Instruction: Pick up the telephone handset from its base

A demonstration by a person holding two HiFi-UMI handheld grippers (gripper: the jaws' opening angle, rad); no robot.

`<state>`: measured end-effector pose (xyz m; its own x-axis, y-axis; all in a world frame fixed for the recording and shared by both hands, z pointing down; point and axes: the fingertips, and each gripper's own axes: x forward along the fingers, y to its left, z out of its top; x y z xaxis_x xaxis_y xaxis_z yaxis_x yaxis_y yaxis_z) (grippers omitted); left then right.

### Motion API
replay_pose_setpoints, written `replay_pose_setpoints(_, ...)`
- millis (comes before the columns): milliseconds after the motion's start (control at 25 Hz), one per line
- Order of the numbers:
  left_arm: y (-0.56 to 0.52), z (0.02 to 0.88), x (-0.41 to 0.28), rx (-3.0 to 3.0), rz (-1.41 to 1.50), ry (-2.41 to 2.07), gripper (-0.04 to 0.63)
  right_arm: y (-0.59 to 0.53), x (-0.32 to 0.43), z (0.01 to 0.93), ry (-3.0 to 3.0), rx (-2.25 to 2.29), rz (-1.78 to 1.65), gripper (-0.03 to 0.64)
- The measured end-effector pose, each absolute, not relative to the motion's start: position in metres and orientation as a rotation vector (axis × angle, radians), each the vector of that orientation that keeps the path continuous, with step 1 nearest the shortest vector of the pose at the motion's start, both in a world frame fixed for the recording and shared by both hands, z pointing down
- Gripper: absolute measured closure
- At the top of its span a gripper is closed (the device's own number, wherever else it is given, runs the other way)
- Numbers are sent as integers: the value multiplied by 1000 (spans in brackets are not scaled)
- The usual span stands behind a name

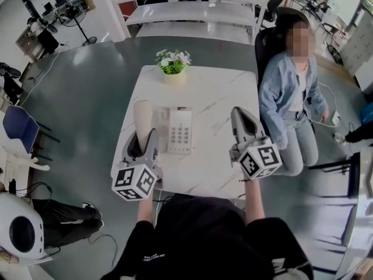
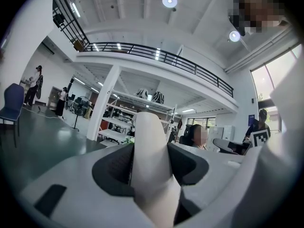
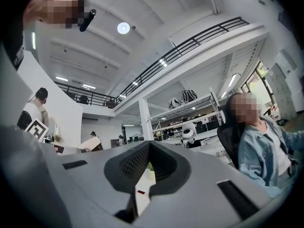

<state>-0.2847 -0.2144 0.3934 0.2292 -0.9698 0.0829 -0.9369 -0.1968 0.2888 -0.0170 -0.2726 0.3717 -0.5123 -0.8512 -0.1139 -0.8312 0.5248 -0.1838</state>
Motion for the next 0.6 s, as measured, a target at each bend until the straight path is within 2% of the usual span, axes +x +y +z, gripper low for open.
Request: replay_pose_setpoints(600, -217, 393, -283, 2231, -152, -1782, 388, -273, -16, 370, 2574, -1460, -116, 627)
